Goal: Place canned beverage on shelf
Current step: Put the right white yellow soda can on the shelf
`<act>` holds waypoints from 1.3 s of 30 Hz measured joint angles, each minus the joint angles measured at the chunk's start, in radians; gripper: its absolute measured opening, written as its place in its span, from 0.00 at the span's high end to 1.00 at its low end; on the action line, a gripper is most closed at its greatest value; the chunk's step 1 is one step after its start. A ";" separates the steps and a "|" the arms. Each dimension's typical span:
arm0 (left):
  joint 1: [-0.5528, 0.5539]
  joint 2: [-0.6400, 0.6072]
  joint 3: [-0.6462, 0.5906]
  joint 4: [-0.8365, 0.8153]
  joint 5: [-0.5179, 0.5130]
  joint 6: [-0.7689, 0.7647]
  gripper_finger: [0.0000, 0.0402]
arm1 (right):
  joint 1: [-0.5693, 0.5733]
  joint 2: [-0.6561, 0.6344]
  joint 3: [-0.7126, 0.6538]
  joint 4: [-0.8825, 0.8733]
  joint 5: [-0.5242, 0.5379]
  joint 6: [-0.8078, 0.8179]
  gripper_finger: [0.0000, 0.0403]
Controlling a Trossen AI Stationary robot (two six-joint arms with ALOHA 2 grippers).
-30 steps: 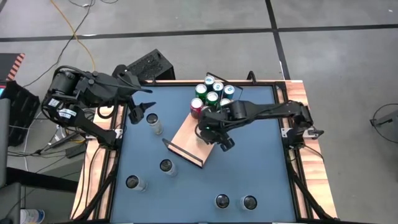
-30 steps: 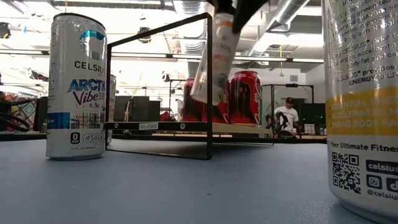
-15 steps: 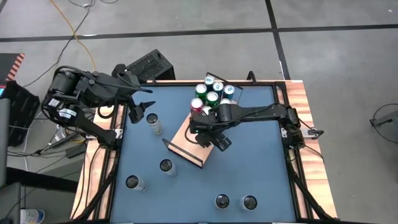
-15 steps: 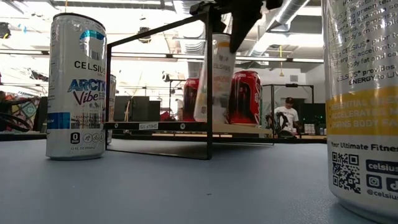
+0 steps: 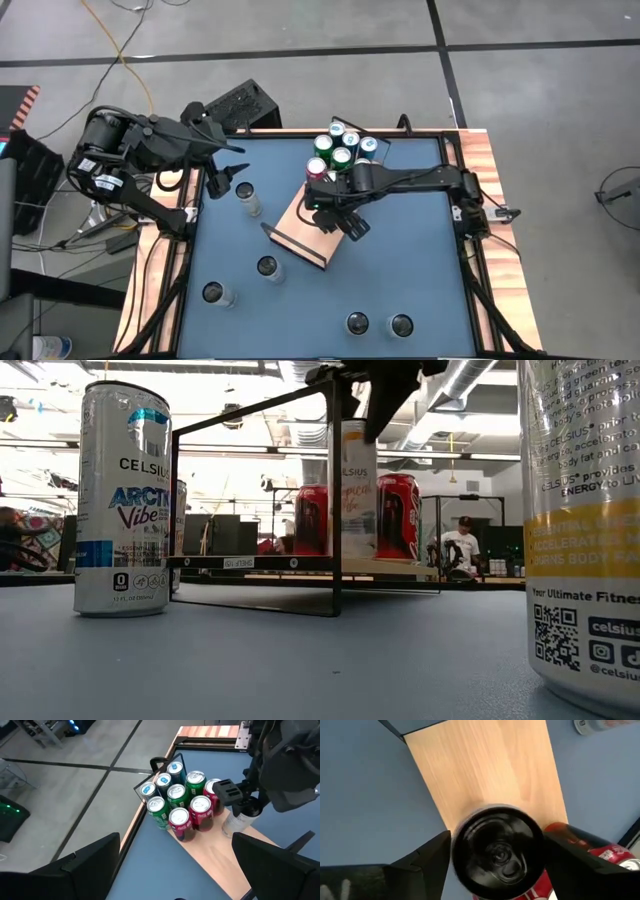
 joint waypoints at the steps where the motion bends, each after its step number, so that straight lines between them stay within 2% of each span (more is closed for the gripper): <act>1: 0.000 0.000 0.000 0.000 0.000 0.000 0.08 | 0.000 -0.002 0.000 -0.001 0.000 0.003 0.28; 8: 0.000 0.000 0.000 0.000 -0.002 0.000 0.08 | -0.002 -0.005 0.000 0.035 -0.002 -0.008 0.23; 15: 0.000 0.000 0.000 0.000 -0.019 0.000 0.08 | -0.017 -0.081 0.000 0.085 0.002 0.014 0.23; 17: 0.000 0.000 0.000 0.000 -0.022 0.000 0.08 | -0.024 -0.100 0.001 0.104 0.002 0.056 0.23; 24: 0.000 0.000 0.000 -0.022 -0.023 -0.015 0.08 | -0.027 -0.216 -0.005 0.092 0.025 0.358 0.26; 28: 0.000 0.000 0.000 -0.040 -0.023 -0.036 0.08 | 0.012 -0.297 -0.098 0.117 0.039 0.417 0.37; 31: 0.000 0.000 0.000 -0.051 -0.023 -0.054 0.08 | 0.039 -0.381 -0.259 0.178 0.051 0.489 0.51; 36: 0.000 0.000 0.000 -0.057 -0.025 -0.058 0.08 | 0.047 -0.508 -0.591 0.477 0.061 0.596 0.81; 39: 0.000 0.000 0.000 -0.057 -0.049 -0.054 0.08 | 0.046 -0.524 -0.697 0.616 0.060 0.639 0.96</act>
